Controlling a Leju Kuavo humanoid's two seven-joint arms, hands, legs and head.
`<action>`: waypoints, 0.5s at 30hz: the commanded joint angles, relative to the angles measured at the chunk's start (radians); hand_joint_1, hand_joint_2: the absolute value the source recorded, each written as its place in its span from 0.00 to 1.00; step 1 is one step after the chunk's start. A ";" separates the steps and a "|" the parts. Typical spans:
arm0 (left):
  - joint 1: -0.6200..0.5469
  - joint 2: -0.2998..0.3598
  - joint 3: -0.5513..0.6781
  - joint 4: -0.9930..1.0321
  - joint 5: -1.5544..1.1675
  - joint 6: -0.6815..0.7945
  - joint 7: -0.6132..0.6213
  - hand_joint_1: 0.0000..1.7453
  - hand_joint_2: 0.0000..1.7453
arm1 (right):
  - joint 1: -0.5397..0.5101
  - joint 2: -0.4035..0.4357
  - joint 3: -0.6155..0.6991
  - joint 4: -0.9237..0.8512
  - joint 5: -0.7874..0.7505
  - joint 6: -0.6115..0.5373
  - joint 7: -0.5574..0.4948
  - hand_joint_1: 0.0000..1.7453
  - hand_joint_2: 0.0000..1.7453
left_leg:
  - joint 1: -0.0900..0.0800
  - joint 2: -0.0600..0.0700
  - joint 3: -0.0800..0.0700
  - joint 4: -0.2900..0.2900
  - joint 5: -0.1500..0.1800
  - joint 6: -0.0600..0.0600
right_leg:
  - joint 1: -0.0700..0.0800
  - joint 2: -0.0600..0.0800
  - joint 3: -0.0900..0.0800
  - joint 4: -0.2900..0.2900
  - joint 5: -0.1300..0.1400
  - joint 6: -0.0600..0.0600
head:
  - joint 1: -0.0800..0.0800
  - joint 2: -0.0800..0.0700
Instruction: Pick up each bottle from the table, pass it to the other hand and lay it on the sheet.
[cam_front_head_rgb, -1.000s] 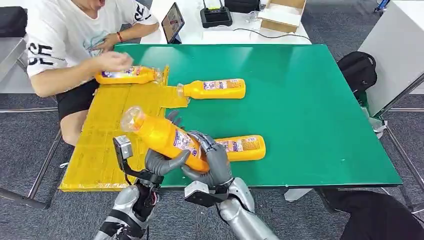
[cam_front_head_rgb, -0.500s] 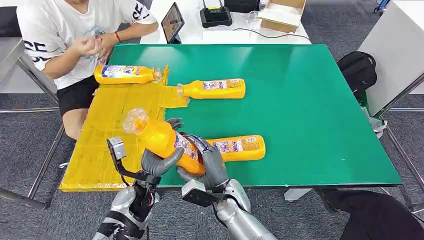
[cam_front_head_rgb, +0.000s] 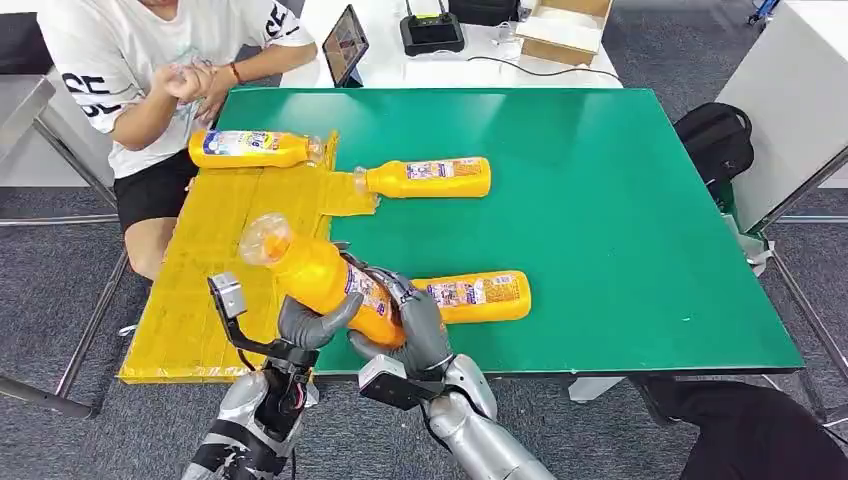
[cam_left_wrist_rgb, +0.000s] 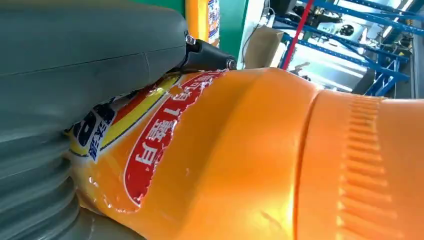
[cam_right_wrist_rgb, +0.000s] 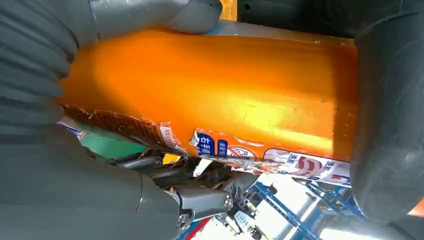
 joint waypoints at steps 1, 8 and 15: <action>-0.061 0.005 -0.073 0.041 -0.020 -0.004 -0.001 1.00 1.00 | -0.028 0.007 0.048 0.097 0.007 -0.002 0.005 0.00 1.00 | 0.000 -0.001 0.003 0.000 -0.001 0.001 | 0.001 -0.002 0.004 -0.001 -0.001 -0.002 | 0.000 0.000; -0.102 0.013 0.032 0.035 -0.165 0.264 -0.062 1.00 1.00 | 0.034 -0.032 0.008 -0.114 -0.153 0.213 0.000 0.00 0.00 | 0.000 -0.001 0.004 0.000 -0.001 0.001 | 0.001 -0.002 0.005 0.000 -0.002 -0.003 | 0.000 0.000; -0.182 0.027 0.168 0.077 -0.263 0.473 -0.113 1.00 1.00 | 0.059 -0.046 -0.048 -0.239 -0.225 0.238 0.060 0.00 0.00 | 0.000 0.001 0.002 0.000 -0.001 0.001 | 0.001 0.000 0.002 0.000 0.000 -0.003 | 0.000 0.000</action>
